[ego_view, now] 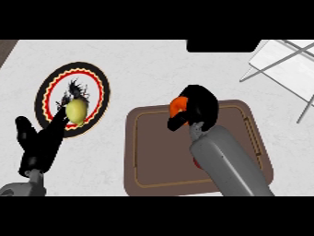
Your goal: Pick the squash from the tray and place it in the tiered shelf
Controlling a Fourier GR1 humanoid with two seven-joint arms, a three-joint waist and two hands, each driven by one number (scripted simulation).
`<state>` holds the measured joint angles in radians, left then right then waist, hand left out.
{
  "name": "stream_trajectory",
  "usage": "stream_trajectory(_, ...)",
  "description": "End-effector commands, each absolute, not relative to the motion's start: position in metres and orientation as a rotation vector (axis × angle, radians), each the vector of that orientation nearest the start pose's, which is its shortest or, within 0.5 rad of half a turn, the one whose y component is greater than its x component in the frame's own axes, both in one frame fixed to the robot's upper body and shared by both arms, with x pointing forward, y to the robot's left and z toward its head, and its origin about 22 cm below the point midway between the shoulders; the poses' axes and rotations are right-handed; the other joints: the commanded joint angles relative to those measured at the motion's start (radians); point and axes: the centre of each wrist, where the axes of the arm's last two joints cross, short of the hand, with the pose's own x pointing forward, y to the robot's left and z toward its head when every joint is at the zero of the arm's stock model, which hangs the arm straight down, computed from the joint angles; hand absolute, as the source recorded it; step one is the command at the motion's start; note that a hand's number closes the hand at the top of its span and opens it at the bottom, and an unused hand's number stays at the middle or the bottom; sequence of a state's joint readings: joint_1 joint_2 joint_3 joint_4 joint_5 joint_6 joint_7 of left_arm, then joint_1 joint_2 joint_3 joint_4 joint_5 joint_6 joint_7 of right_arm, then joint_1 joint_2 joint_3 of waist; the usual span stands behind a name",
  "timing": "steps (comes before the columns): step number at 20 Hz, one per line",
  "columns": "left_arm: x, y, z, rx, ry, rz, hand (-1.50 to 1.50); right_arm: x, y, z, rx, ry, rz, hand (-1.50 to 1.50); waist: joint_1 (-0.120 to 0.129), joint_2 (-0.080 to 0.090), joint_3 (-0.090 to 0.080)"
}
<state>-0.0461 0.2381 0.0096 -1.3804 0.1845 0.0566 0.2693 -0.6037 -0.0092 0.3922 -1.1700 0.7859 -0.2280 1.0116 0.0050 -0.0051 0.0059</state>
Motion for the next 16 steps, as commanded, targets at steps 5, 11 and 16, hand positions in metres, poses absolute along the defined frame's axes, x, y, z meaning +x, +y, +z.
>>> stream_trajectory(5,0.243,0.287,-0.018,0.093,-1.118,0.036,0.00,0.379,-0.102,0.130,-0.999,-1.077,0.315,1.50,0.001,0.002,-0.006)
stream_trajectory(11,0.247,0.290,-0.023,0.095,-1.109,0.048,0.00,0.375,-0.093,0.198,-1.206,-1.182,0.181,1.50,-0.012,-0.001,-0.007)
stream_trajectory(16,0.239,0.293,-0.026,0.102,-1.084,0.054,0.00,0.361,-0.096,0.264,-1.291,-1.163,0.102,1.50,-0.022,-0.008,-0.007)
